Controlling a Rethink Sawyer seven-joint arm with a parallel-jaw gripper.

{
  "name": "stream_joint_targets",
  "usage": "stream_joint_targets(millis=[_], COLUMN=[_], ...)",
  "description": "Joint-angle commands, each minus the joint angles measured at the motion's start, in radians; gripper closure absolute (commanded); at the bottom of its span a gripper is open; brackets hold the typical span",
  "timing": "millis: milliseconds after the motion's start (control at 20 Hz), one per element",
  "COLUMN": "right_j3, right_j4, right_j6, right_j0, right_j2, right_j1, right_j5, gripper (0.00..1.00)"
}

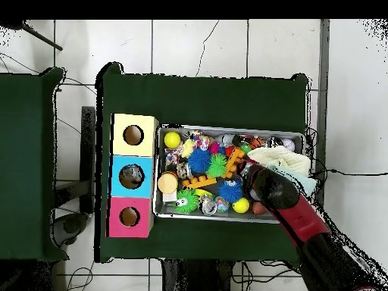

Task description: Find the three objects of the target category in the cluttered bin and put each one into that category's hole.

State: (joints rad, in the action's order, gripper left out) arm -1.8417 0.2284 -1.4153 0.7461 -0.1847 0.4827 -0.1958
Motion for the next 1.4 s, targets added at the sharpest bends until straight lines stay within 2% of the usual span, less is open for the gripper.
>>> stream_joint_targets(millis=[50,200,400,750,900,1050,1200,1350,1400], right_j3=[-0.066,-0.051,0.029,0.149,0.185,0.2,0.192,0.197,0.191], right_j4=[-0.028,-0.074,-0.241,-0.481,-0.557,-0.586,-0.56,-0.557,-0.526], right_j6=[-0.297,-0.307,-0.255,-0.209,-0.209,-0.239,-0.273,-0.266,-0.262], right_j0=[0.062,0.102,0.186,0.218,0.233,0.237,0.235,0.218,0.173], right_j2=[-0.252,-0.287,-0.347,-0.366,-0.375,-0.375,-0.37,-0.354,-0.315], right_j1=[-0.369,-0.435,-0.576,-0.663,-0.69,-0.691,-0.688,-0.675,-0.642], right_j5=[0.305,0.367,0.449,0.468,0.466,0.458,0.451,0.453,0.472], gripper=[0.0,0.0,0.0,0.0,0.0,0.0,0.0,0.0,1.0])
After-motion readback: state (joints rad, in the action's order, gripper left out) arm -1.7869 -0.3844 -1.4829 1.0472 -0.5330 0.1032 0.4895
